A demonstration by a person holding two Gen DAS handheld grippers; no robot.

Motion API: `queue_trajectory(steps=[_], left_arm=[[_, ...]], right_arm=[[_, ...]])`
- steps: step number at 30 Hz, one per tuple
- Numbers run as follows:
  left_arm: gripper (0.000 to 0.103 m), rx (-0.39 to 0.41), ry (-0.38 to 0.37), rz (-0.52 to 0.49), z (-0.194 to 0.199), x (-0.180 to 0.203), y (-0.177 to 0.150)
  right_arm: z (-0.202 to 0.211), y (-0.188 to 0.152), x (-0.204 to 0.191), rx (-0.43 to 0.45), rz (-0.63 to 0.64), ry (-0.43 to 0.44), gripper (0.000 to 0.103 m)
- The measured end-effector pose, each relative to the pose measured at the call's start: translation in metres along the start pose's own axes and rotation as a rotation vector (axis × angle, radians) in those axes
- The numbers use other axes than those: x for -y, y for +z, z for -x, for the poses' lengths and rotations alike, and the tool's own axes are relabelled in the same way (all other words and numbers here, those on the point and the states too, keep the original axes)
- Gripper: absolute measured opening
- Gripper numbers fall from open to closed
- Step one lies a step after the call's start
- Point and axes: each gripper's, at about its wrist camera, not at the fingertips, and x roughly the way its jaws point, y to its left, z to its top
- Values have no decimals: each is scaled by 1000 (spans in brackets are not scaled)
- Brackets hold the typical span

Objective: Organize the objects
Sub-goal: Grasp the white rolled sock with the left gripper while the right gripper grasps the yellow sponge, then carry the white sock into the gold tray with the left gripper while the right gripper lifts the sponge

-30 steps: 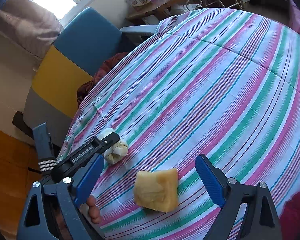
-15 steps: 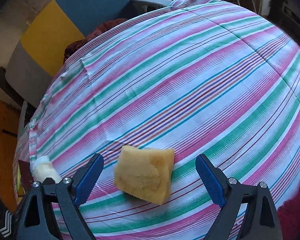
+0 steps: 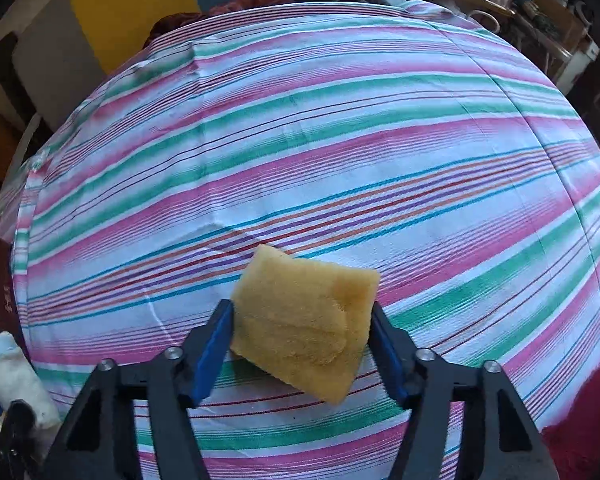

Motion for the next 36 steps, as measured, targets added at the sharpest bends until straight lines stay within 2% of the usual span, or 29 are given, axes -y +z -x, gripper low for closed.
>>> queue_trajectory(steps=[3, 8, 12, 23, 36], left_arm=[[62, 50, 24, -1, 23, -7, -3], [62, 140, 128, 47, 62, -38, -6], [62, 172, 191, 90, 80, -63, -10], [62, 172, 263, 182, 96, -108, -33], [62, 168, 278, 230, 102, -131, -49]], right_arm=[[3, -4, -10, 24, 70, -46, 59], [1, -5, -3, 16, 57, -22, 59], [1, -5, -1, 19, 58, -23, 59], [-3, -8, -4, 29, 89, -50, 60], [-1, -12, -12, 35, 110, -69, 59]])
